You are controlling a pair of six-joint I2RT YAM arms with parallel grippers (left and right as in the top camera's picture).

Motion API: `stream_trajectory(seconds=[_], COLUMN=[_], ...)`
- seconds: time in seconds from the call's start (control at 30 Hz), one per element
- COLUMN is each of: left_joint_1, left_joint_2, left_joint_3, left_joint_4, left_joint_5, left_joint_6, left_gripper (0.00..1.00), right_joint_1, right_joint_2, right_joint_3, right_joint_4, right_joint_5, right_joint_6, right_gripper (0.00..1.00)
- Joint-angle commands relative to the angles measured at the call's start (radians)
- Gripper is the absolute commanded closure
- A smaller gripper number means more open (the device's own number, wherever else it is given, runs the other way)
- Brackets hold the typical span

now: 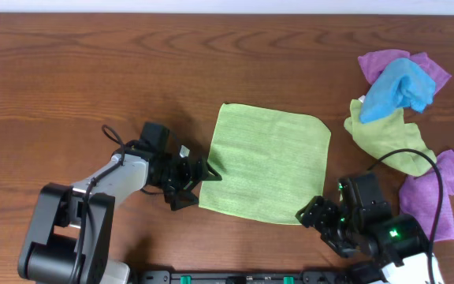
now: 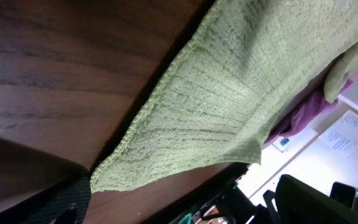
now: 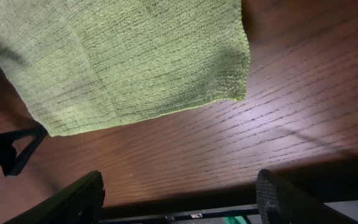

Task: Fold the cloth
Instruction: 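Move the left gripper to the towel's left edge and grasp it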

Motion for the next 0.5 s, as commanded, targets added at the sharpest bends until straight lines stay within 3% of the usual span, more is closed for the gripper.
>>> stream_trajectory(seconds=[0.0,0.1,0.27,0.4,0.47], left_joint_1=[-0.02,-0.055,-0.085,-0.086,-0.086], left_joint_2=[0.005,0.021,0.039,0.06,0.076], left_joint_3=[-0.013,-0.014,-0.014,-0.014,-0.014], left_joint_4=[0.006,0.047,0.086,0.107,0.127], left_joint_5=[-0.095,-0.103,-0.115,-0.121,-0.116], left_joint_6=[-0.014,-0.015,-0.027,-0.029,-0.02], left_gripper=[0.0,0.0,0.11,0.28,0.43], right_joint_1=[-0.003,-0.003,-0.003,-0.003,-0.003], right_joint_2=[-0.006,-0.006,-0.006,-0.006,-0.006], right_joint_3=[0.0,0.0,0.0,0.0,0.0], right_joint_4=[-0.001,-0.001,-0.001,-0.001,-0.001], right_joint_5=[-0.011,-0.013,-0.019,-0.019,-0.019], right_joint_6=[0.01,0.01,0.01,0.01,0.01], right_gripper=[0.21,0.2,0.2,0.19,0.19])
